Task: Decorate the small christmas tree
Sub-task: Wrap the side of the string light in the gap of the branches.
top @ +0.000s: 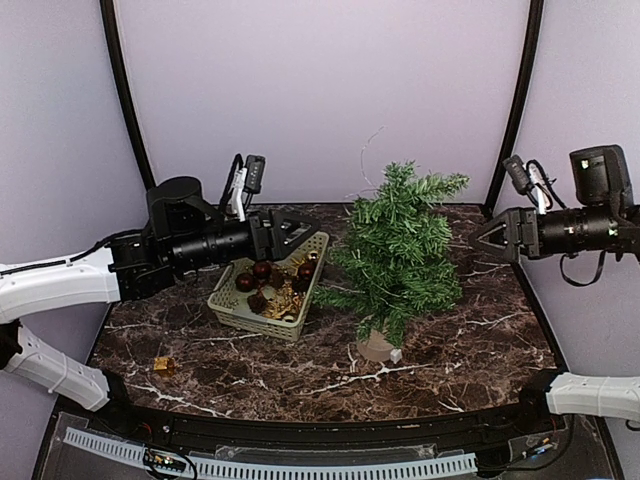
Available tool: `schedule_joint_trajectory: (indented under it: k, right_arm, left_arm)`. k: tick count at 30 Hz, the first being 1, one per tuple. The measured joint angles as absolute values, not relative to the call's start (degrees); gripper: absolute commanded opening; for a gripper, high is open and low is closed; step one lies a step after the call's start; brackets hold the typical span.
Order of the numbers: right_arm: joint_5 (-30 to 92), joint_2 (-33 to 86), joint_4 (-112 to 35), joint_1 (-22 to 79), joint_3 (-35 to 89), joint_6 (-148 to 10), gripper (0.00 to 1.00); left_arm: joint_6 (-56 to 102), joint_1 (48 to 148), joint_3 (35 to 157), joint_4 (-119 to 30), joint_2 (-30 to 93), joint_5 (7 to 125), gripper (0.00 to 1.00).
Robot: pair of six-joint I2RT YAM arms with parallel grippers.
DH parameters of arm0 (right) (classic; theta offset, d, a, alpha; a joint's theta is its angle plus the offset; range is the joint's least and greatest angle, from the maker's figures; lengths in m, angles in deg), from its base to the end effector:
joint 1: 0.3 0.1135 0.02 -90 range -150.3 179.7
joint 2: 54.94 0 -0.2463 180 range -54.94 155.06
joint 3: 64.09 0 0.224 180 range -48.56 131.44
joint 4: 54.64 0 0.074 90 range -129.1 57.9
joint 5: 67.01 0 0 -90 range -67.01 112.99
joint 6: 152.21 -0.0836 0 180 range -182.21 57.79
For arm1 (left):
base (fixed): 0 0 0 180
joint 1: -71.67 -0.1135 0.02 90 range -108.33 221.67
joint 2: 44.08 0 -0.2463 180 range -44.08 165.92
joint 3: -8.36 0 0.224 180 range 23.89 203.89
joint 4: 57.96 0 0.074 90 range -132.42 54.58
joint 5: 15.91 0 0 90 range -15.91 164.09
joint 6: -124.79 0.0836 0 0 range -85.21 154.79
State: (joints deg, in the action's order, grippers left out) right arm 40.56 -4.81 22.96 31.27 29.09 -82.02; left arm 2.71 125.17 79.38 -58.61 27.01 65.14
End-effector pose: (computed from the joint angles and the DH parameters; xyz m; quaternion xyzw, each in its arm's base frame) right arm 0.1166 0.1013 0.3683 -0.1603 0.8629 0.3211 0.3557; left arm 0.1803 -0.2656 0.3478 0.1848 0.6789 -0.5216 0.4827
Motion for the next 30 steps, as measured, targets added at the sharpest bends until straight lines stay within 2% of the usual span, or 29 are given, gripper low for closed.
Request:
schedule_joint_trajectory:
  k: [3,10,20,30]
  right_arm:
    - [39.29,-6.16,20.86,31.27,29.20,-82.70,0.86]
    - [36.71,-4.26,11.33,31.27,30.75,-83.88,0.87]
    - [37.52,9.53,-5.96,31.27,35.43,-83.86,0.88]
    - [41.69,21.60,-15.88,29.92,41.33,-84.86,0.87]
  left_arm:
    - [4.18,124.75,82.44,-57.63,28.15,63.35,0.74]
    - [4.68,121.96,93.37,-56.88,34.22,57.43,0.74]
    - [8.59,119.90,111.73,-52.86,48.56,52.51,0.75]
    - [12.64,118.57,122.52,-47.77,58.00,51.37,0.67]
